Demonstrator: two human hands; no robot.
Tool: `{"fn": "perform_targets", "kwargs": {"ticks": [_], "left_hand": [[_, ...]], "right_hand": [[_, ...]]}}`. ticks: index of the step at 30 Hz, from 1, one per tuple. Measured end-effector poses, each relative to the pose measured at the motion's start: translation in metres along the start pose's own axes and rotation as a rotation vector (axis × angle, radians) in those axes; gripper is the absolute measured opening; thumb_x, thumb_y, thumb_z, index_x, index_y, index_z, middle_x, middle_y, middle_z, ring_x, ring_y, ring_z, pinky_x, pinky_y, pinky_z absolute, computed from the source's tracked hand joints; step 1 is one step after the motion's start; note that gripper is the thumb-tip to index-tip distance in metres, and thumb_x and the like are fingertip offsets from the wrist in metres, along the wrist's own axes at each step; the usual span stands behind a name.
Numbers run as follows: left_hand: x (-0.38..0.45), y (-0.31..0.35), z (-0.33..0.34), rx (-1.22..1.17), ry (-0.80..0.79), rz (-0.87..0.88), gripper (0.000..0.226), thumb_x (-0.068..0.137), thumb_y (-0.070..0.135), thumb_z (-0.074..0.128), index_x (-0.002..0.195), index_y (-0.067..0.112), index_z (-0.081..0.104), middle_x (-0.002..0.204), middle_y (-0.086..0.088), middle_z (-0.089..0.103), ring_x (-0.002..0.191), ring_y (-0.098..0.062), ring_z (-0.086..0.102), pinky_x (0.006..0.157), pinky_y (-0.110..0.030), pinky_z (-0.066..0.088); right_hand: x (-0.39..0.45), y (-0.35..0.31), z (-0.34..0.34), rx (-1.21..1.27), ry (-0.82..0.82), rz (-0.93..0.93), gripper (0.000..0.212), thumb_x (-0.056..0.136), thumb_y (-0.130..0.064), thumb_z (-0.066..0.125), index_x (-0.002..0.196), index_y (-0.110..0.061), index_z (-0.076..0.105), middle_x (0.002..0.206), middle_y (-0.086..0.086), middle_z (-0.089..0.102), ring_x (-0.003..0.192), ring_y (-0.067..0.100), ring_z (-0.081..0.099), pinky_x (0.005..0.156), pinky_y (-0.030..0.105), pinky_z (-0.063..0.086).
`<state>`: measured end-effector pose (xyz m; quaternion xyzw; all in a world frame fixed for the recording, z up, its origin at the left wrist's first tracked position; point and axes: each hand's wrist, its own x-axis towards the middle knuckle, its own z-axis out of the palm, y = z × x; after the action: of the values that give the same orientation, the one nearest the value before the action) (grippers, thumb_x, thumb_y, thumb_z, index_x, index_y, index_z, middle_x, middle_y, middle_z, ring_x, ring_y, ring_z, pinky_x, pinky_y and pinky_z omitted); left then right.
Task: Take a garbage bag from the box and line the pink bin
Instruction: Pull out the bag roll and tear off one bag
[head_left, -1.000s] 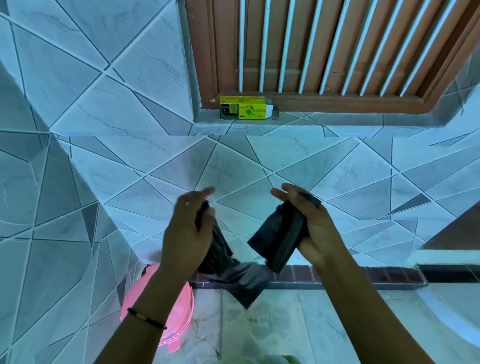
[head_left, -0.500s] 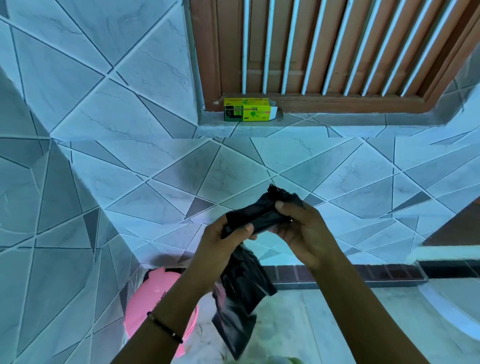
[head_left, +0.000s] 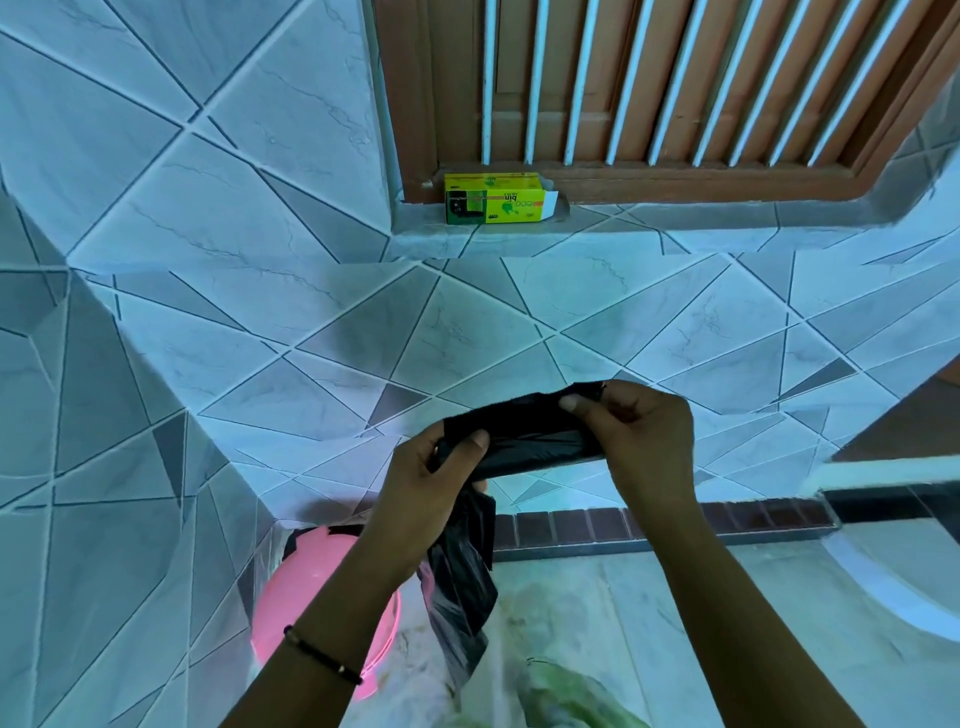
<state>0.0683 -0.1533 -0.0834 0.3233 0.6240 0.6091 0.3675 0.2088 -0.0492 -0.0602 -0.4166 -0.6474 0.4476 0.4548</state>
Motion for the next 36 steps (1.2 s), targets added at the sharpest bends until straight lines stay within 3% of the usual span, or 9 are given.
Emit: {"fn": "perform_targets", "kwargs": {"ticks": [5,9,13,18,23,29,32,34,36], "left_hand": [[0.022,0.0,0.004,-0.056,0.027,-0.092,0.016,0.089,0.022,0.058,0.077,0.024,0.067,0.049,0.002,0.057,0.047,-0.01,0.054,0.048,-0.02,0.045],[0.05,0.003,0.008,-0.089,-0.024,-0.102,0.019,0.09,0.017,0.055,0.08,0.024,0.069,0.055,-0.001,0.059,0.05,-0.013,0.057,0.051,-0.02,0.046],[0.081,0.008,0.018,-0.082,-0.093,-0.062,0.023,0.092,0.007,0.049,0.093,0.018,0.069,0.065,-0.003,0.065,0.055,-0.014,0.061,0.057,-0.019,0.05],[0.115,0.015,0.025,-0.106,-0.227,-0.064,0.031,0.092,0.001,0.042,0.096,0.017,0.069,0.086,-0.003,0.069,0.068,-0.017,0.062,0.066,-0.02,0.052],[0.142,0.017,0.032,-0.187,-0.25,-0.163,0.025,0.088,0.014,0.041,0.077,0.017,0.063,0.079,-0.008,0.061,0.075,-0.024,0.056,0.069,-0.029,0.044],[0.167,0.022,0.045,-0.041,-0.206,-0.087,0.028,0.081,0.045,0.061,0.067,0.021,0.062,0.069,0.002,0.057,0.068,-0.016,0.051,0.06,-0.019,0.043],[0.181,0.026,0.056,0.052,-0.152,0.017,0.014,0.07,0.023,0.073,0.067,0.019,0.06,0.062,0.009,0.056,0.062,-0.008,0.051,0.057,-0.013,0.041],[0.189,0.025,0.058,0.068,-0.14,0.034,0.019,0.073,0.006,0.074,0.074,0.018,0.059,0.063,0.016,0.061,0.06,-0.003,0.056,0.058,-0.012,0.045],[0.195,0.026,0.059,0.089,-0.151,0.046,0.024,0.075,0.0,0.071,0.083,0.02,0.06,0.069,0.018,0.064,0.064,-0.001,0.059,0.061,-0.012,0.047]], "right_hand": [[0.038,0.001,-0.017,0.235,0.086,-0.026,0.011,0.079,-0.005,0.069,0.076,-0.015,0.07,0.055,-0.006,0.065,0.053,0.011,0.057,0.054,0.021,0.05],[0.067,0.02,-0.02,0.183,-0.378,0.238,0.018,0.082,-0.006,0.065,0.099,-0.011,0.068,0.081,0.002,0.07,0.066,0.019,0.064,0.054,0.029,0.055],[0.087,0.034,-0.01,0.299,-0.484,0.253,0.019,0.085,0.003,0.057,0.084,-0.009,0.072,0.072,0.01,0.068,0.054,0.029,0.056,0.044,0.029,0.047],[0.131,0.042,-0.016,0.37,-0.582,0.188,0.028,0.079,0.012,0.054,0.079,-0.008,0.073,0.09,0.013,0.066,0.065,0.029,0.06,0.054,0.03,0.051],[0.163,0.06,-0.016,0.496,-0.607,0.223,0.016,0.061,-0.01,0.062,0.069,-0.002,0.074,0.095,0.009,0.068,0.086,0.028,0.064,0.061,0.034,0.054],[0.187,0.065,-0.012,0.485,-0.584,0.209,0.049,0.055,-0.052,0.081,0.065,-0.005,0.073,0.096,0.01,0.071,0.092,0.025,0.066,0.068,0.031,0.055],[0.2,0.064,-0.013,0.465,-0.54,0.225,0.042,0.05,-0.04,0.087,0.065,-0.003,0.072,0.096,0.007,0.07,0.089,0.025,0.067,0.069,0.029,0.054],[0.207,0.064,-0.015,0.43,-0.534,0.217,0.012,0.064,-0.013,0.082,0.067,-0.005,0.073,0.097,0.006,0.071,0.088,0.028,0.066,0.07,0.031,0.055],[0.212,0.063,-0.016,0.388,-0.505,0.179,0.021,0.068,0.01,0.071,0.07,-0.011,0.074,0.091,0.004,0.072,0.081,0.028,0.067,0.068,0.032,0.057]]}}
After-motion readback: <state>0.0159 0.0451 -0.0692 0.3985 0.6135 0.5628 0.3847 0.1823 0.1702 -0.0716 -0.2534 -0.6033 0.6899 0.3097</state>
